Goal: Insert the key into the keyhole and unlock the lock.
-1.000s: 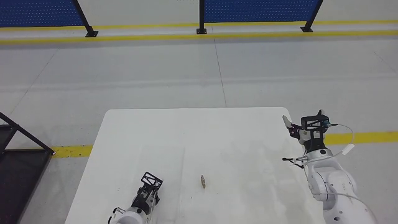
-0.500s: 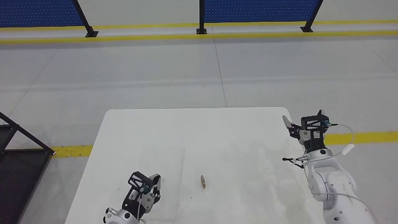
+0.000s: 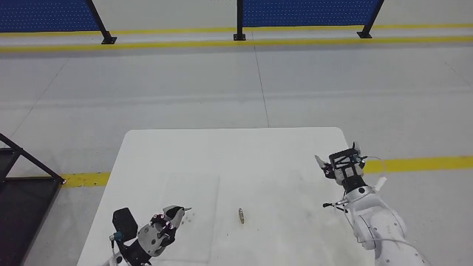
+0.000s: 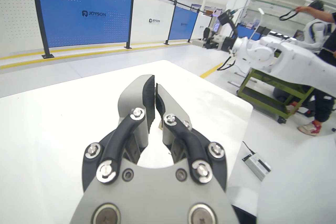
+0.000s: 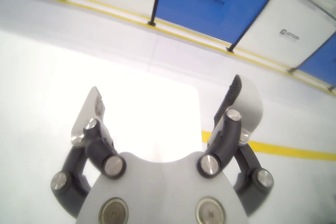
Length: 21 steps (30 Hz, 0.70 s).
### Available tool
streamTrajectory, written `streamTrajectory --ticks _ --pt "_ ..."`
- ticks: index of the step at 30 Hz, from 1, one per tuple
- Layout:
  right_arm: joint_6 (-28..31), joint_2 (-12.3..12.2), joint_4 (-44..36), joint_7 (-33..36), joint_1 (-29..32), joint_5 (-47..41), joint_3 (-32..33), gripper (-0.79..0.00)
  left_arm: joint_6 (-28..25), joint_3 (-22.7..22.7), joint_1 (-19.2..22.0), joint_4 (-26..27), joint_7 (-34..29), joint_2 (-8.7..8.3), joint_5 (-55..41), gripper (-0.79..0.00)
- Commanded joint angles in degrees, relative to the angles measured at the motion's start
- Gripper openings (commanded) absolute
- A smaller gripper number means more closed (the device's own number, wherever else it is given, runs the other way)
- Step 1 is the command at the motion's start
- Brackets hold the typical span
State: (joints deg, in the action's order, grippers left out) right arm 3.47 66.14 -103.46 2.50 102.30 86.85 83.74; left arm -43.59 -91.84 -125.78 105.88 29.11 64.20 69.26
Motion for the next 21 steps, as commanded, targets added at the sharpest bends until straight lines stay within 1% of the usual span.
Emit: streamTrajectory --ticks 1,6,7,11,13,17,21 --pt "2.5 0.1 -1.3 -0.8 1.8 2.5 -3.2 0.000 -1.3 -0.2 0.6 -0.8 0.2 -0.10 -0.4 -0.785" --pt "8.0 0.1 -2.7 0.4 4.5 12.4 -11.8 0.000 -1.3 -0.2 0.6 -0.8 0.2 -0.10 -0.4 -0.785" --pt "9.6 0.2 -2.3 0.9 4.5 13.5 -13.9 0.000 -1.3 -0.2 0.6 -0.8 0.2 -0.10 -0.4 -0.785" --pt "12.2 0.8 0.1 3.5 2.9 16.4 -20.3 0.000 -1.3 -0.2 0.6 -0.8 0.2 -0.10 -0.4 -0.785" --pt "12.2 1.3 1.8 4.8 2.0 16.0 -23.0 0.000 -1.3 -0.2 0.6 -0.8 0.2 -0.10 -0.4 -0.785" --pt "10.1 2.2 4.4 5.9 0.0 16.3 -27.6 0.000 -1.3 -0.2 0.6 -0.8 0.2 -0.10 -0.4 -0.785" --pt "9.0 3.3 7.5 7.1 -2.9 11.3 -30.2 0.000 -1.3 -0.2 0.6 -0.8 0.2 -0.10 -0.4 -0.785"
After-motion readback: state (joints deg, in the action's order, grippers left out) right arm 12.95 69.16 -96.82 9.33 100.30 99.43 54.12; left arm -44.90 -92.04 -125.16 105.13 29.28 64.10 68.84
